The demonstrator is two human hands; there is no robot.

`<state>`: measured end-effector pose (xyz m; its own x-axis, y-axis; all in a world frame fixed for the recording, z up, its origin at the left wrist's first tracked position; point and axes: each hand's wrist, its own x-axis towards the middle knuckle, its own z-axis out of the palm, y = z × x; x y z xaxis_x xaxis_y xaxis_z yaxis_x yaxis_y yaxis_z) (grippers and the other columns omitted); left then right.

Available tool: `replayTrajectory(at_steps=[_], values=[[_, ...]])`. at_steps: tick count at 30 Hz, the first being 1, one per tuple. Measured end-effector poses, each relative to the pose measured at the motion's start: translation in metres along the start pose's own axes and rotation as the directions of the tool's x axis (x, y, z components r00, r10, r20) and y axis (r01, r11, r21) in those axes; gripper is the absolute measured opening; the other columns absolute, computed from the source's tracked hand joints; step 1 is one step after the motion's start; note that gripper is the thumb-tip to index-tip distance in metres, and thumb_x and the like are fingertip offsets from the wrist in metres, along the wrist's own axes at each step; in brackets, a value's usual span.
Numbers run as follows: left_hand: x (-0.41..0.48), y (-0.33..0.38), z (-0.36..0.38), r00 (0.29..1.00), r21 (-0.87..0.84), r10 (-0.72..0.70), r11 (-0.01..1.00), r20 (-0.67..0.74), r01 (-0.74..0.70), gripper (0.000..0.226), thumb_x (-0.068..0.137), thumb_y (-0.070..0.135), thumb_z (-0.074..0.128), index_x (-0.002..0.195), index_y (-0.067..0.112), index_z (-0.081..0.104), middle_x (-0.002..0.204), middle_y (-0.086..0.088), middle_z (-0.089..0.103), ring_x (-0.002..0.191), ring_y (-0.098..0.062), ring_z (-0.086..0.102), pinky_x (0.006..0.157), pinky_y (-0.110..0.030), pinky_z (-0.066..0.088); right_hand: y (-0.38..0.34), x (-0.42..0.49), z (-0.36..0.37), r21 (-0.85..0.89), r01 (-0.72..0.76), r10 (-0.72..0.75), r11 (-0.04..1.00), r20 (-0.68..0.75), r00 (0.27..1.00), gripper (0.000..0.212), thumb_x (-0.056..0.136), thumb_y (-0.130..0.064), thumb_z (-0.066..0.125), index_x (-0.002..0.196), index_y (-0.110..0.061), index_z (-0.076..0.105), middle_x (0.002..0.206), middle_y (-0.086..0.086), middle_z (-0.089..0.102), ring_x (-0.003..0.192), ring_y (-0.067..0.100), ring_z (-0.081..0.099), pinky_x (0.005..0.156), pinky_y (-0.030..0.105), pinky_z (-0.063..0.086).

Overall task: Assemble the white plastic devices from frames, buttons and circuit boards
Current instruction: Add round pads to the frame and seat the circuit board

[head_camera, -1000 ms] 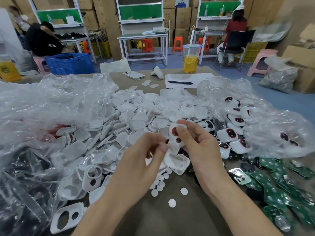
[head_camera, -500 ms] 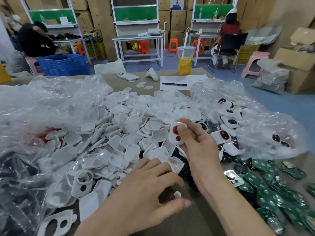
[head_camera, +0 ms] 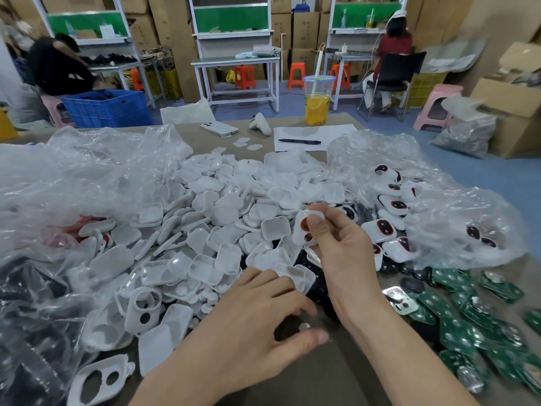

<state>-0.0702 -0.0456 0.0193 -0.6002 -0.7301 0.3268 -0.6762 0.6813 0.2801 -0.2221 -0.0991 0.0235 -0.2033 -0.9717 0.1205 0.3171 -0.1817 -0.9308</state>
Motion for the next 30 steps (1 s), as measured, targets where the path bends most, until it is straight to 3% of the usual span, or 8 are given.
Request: replayTrajectory(at_steps=[3,7,11,16,19,22,25,30], values=[[0.0,-0.002,0.0,0.999,0.006,-0.021,1.0,-0.025,0.021,0.036,0.099,0.064,0.042,0.098,0.038,0.067,0.088,0.02,0.059,0.088,0.0,0.05,0.088,-0.024,0.037,0.003,0.002,-0.002,0.019,-0.012,0.012,1.0,-0.001,1.0,0.009,0.088,-0.029,0.069,0.095,-0.025,0.073,0.08,-0.009,0.074,0.071,0.002,0.064,0.071,0.016,0.054],[0.0,-0.007,-0.004,0.994,-0.013,-0.066,0.998,-0.091,0.065,0.035,0.104,0.053,0.039,0.094,0.034,0.067,0.085,0.018,0.058,0.085,-0.004,0.05,0.084,-0.029,0.04,0.005,-0.005,0.005,0.046,-0.06,0.056,0.997,0.087,0.995,0.014,0.074,-0.041,0.071,0.086,-0.038,0.078,0.077,-0.011,0.072,0.069,0.001,0.063,0.066,0.015,0.053],[-0.004,-0.012,-0.008,0.964,-0.073,-0.136,0.99,-0.229,0.122,0.031,0.104,0.042,0.043,0.088,0.029,0.065,0.079,0.015,0.056,0.082,-0.008,0.052,0.08,-0.033,0.045,0.008,-0.013,0.012,0.054,-0.118,0.106,0.992,0.189,0.976,0.019,0.072,-0.041,0.074,0.09,-0.036,0.078,0.073,-0.011,0.069,0.066,0.0,0.062,0.061,0.014,0.051],[-0.02,-0.028,-0.028,0.812,-0.231,-0.399,0.916,-0.427,0.328,0.034,0.102,0.047,0.043,0.091,0.03,0.071,0.088,0.02,0.065,0.095,-0.005,0.057,0.084,-0.017,0.04,0.006,-0.019,0.017,0.106,-0.186,0.157,0.977,0.243,0.957,0.027,0.069,-0.042,0.074,0.095,-0.037,0.078,0.078,-0.005,0.068,0.078,0.013,0.057,0.07,0.026,0.05],[-0.032,-0.047,-0.052,0.703,-0.258,-0.493,0.87,-0.514,0.421,0.031,0.105,0.041,0.045,0.096,0.028,0.071,0.087,0.02,0.067,0.092,-0.006,0.062,0.078,-0.027,0.047,0.002,-0.02,0.018,0.197,-0.258,0.2,0.946,0.272,0.941,0.02,0.073,-0.029,0.073,0.091,-0.029,0.08,0.087,0.003,0.072,0.084,0.018,0.068,0.072,0.028,0.058],[-0.045,-0.072,-0.077,0.647,-0.155,-0.558,0.806,-0.519,0.571,0.026,0.103,0.034,0.047,0.103,0.023,0.07,0.091,0.017,0.065,0.091,-0.01,0.059,0.078,-0.032,0.045,-0.004,-0.02,0.022,0.272,-0.31,0.227,0.911,0.297,0.927,0.017,0.075,-0.021,0.072,0.089,-0.023,0.081,0.094,0.01,0.072,0.083,0.023,0.073,0.069,0.032,0.061],[-0.052,-0.098,-0.097,0.618,-0.003,-0.615,0.71,-0.49,0.704,0.028,0.105,0.022,0.046,0.12,0.012,0.068,0.109,-0.003,0.065,0.1,-0.021,0.057,0.085,-0.035,0.042,-0.007,-0.019,0.029,0.292,-0.314,0.217,0.903,0.32,0.922,0.018,0.076,-0.02,0.071,0.092,-0.024,0.081,0.088,0.006,0.072,0.086,0.027,0.074,0.07,0.034,0.061],[-0.048,-0.14,-0.124,0.542,0.158,-0.784,0.519,-0.304,0.84,0.034,0.102,0.009,0.044,0.131,0.006,0.062,0.126,-0.021,0.063,0.113,-0.038,0.058,0.089,-0.041,0.045,-0.003,-0.019,0.044,0.323,-0.33,0.199,0.887,0.379,0.904,0.018,0.081,-0.02,0.071,0.096,-0.024,0.08,0.093,0.004,0.075,0.089,0.026,0.075,0.072,0.033,0.06]])
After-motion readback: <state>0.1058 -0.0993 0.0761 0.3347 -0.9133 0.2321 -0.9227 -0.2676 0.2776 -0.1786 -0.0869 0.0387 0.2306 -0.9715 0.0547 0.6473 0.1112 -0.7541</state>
